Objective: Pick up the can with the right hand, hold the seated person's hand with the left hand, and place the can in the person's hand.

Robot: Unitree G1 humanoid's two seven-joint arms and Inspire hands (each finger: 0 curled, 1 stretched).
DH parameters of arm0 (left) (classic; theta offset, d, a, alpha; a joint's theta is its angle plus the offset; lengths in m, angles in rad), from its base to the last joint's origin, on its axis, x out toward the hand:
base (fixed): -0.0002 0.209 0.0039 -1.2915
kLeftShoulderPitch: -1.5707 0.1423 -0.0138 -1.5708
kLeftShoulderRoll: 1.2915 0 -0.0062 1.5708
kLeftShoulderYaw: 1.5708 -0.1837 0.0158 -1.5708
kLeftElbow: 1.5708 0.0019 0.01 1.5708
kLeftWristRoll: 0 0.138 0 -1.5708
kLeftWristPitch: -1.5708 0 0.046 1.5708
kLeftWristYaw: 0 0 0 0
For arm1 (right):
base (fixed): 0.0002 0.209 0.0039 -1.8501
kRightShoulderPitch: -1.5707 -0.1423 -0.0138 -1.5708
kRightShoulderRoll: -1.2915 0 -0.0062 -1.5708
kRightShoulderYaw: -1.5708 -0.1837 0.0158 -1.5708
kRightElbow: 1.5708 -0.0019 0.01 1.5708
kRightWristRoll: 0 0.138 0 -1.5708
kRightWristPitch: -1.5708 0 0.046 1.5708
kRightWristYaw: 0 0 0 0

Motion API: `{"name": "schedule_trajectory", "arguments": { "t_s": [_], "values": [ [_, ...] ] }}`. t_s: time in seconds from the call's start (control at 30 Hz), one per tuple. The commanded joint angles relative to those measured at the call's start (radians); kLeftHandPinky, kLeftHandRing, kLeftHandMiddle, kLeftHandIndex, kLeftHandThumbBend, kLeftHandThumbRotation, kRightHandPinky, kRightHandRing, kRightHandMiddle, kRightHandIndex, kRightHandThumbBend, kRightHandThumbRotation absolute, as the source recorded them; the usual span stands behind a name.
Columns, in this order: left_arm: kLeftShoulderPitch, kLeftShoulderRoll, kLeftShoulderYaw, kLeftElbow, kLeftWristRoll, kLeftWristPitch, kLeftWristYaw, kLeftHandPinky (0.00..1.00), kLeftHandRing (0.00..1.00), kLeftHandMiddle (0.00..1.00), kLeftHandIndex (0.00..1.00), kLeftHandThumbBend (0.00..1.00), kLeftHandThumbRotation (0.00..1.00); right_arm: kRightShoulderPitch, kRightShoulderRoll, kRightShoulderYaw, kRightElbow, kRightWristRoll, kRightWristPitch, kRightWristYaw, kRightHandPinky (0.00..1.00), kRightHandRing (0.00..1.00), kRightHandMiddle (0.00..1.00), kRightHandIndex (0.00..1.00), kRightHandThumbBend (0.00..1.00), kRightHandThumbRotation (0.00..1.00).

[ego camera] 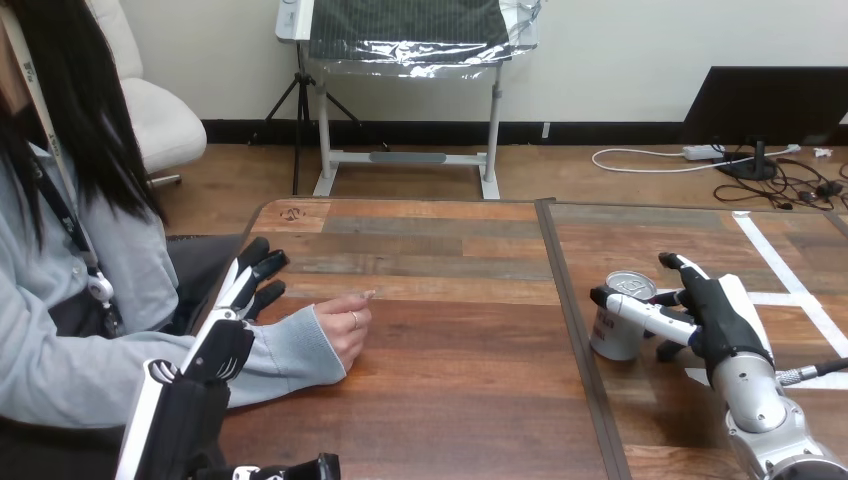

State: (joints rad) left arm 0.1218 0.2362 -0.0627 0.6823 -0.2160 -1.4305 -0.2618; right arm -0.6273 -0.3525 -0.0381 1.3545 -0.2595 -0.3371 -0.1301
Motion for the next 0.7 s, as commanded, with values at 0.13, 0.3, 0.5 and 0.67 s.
{"name": "schedule_trajectory", "arguments": {
  "t_s": [0.13,0.3,0.5,0.67],
  "values": [
    [-0.04,0.012,0.004,-0.038,-0.007,-0.006,-0.014,0.92,1.0,0.98,0.91,1.0,0.54,-0.078,0.007,0.0,-0.011,0.003,-0.023,0.008,0.51,0.67,0.77,0.94,1.0,0.51],
    [-0.045,0.006,0.019,-0.031,0.008,-0.011,-0.014,0.9,0.98,0.98,0.91,1.0,0.54,-0.077,0.005,0.003,-0.011,0.0,-0.03,0.006,0.62,0.76,0.85,0.94,1.0,0.51],
    [-0.049,0.007,0.004,-0.033,-0.005,-0.004,-0.02,0.9,0.98,0.98,0.91,1.0,0.53,-0.08,0.003,0.002,-0.012,0.001,-0.029,0.008,0.62,0.76,0.86,0.94,1.0,0.49],
    [-0.06,-0.004,0.019,-0.02,0.008,-0.017,-0.017,0.87,0.97,0.97,0.91,1.0,0.53,-0.08,0.002,-0.003,-0.012,0.006,-0.034,0.013,0.48,0.62,0.79,0.94,1.0,0.48]
  ]
}}
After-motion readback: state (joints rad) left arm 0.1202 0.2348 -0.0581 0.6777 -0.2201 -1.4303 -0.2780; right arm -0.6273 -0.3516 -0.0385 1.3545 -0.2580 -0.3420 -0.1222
